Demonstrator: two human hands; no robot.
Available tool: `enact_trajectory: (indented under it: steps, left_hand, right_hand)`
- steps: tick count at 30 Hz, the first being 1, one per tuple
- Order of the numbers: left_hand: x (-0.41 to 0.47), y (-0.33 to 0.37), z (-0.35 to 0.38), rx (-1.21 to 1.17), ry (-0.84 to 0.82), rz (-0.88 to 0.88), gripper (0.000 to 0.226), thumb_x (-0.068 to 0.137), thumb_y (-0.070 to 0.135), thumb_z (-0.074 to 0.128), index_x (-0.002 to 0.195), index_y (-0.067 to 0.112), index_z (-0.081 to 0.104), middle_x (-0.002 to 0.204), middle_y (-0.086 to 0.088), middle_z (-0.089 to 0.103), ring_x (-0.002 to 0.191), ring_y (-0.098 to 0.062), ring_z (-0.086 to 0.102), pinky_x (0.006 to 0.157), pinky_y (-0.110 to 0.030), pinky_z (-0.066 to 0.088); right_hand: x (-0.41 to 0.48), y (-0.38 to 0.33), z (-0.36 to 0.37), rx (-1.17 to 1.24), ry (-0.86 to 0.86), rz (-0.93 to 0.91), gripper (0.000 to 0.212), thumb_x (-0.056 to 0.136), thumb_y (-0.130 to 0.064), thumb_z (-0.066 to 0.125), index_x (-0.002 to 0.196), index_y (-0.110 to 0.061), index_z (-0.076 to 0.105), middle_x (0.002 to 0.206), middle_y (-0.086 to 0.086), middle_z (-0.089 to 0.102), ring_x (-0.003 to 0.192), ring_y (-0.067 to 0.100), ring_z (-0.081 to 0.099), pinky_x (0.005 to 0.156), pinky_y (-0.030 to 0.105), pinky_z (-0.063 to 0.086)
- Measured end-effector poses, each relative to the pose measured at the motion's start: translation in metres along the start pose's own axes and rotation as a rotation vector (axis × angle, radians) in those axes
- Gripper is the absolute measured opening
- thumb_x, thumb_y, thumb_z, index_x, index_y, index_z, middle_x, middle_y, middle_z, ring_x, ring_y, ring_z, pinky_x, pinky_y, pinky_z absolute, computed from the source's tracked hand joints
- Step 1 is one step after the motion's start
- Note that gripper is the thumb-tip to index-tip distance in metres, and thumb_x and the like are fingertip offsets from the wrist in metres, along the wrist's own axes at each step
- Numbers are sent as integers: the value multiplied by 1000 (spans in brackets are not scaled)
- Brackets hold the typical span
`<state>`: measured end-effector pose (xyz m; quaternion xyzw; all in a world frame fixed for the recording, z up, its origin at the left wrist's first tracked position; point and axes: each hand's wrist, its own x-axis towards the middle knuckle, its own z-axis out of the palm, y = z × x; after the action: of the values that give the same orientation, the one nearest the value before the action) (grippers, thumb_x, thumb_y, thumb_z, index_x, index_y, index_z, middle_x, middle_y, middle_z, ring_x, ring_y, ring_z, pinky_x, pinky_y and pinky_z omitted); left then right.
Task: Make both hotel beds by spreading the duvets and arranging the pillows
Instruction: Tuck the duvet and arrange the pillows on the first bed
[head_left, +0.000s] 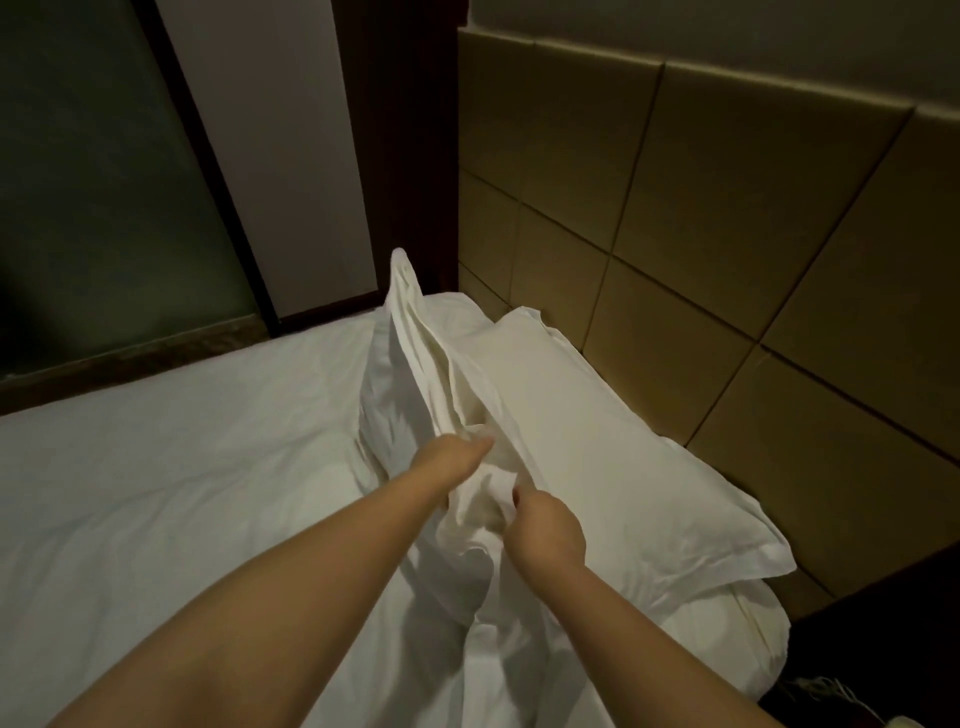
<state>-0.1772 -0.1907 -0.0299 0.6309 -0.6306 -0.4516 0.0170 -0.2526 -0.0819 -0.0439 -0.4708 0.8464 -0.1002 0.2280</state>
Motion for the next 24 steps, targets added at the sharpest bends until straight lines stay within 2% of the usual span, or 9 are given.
enact_trajectory:
  steps: [2, 5, 9, 11, 13, 17, 20, 22, 24]
  left_hand:
    - [-11, -3, 11, 73, -2, -29, 62, 95, 56, 37, 124, 5, 56, 119, -18, 60, 98, -37, 63, 84, -41, 54]
    - [-24, -8, 26, 107, 22, -45, 64, 92, 60, 32, 117, 8, 60, 117, -15, 61, 100, -32, 61, 88, -37, 50]
    - [-33, -23, 36, -121, 68, -54, 73, 91, 66, 31, 116, 3, 59, 116, -14, 63, 102, -30, 61, 91, -36, 49]
    - [-38, -30, 40, -220, 127, 13, 64, 92, 59, 40, 114, 2, 61, 110, -13, 65, 99, -30, 62, 90, -37, 50]
    - [-48, -33, 42, -248, 181, 47, 45, 91, 43, 51, 113, 4, 59, 107, -11, 65, 96, -28, 61, 84, -33, 50]
    - [-61, -43, 44, -220, 225, 24, 32, 92, 24, 49, 114, 3, 57, 110, -14, 63, 98, -30, 62, 79, -32, 50]
    - [-71, -56, 45, -250, 244, -28, 30, 95, 18, 43, 111, 0, 60, 106, -17, 66, 96, -32, 64, 79, -34, 52]
    - [-79, -58, 46, -326, 295, -19, 31, 95, 20, 45, 115, 1, 60, 111, -18, 65, 100, -34, 62, 85, -37, 52]
    - [-86, -57, 45, -393, 346, 22, 30, 94, 20, 48, 114, 3, 61, 110, -16, 65, 99, -32, 62, 86, -38, 52]
  right_hand:
    - [-7, -1, -2, -14, 13, -22, 32, 98, -16, 41, 128, -18, 50, 116, 5, 61, 102, 23, 61, 82, 28, 47]
    - [-21, -2, -1, -47, -6, -44, 29, 100, -18, 41, 127, -16, 52, 119, 7, 58, 105, 23, 60, 90, 30, 49]
    - [-44, -2, 2, -79, -39, -103, 33, 102, -20, 35, 133, -16, 47, 125, 9, 54, 112, 26, 56, 94, 32, 45]
    - [-52, -2, 3, -122, -69, -148, 37, 102, -20, 34, 139, -19, 42, 126, 9, 52, 114, 26, 55, 96, 33, 44]
    - [-57, -2, 4, -171, -98, -198, 40, 102, -24, 34, 142, -22, 38, 127, 8, 50, 115, 26, 54, 96, 34, 44]
    - [-65, 1, 8, -183, -114, -291, 44, 101, -29, 31, 145, -30, 32, 125, 7, 52, 113, 26, 54, 96, 34, 45]
    - [-73, 8, 10, -215, -79, -313, 41, 100, -21, 33, 140, -23, 42, 121, 8, 53, 110, 25, 56, 92, 32, 43]
    - [-78, 12, 10, -227, -25, -303, 36, 99, -18, 35, 130, -14, 53, 119, 9, 53, 108, 26, 56, 90, 31, 42]
    - [-84, 13, 11, -188, 32, -306, 33, 99, -22, 37, 122, -11, 58, 115, 9, 55, 103, 26, 58, 84, 30, 42]
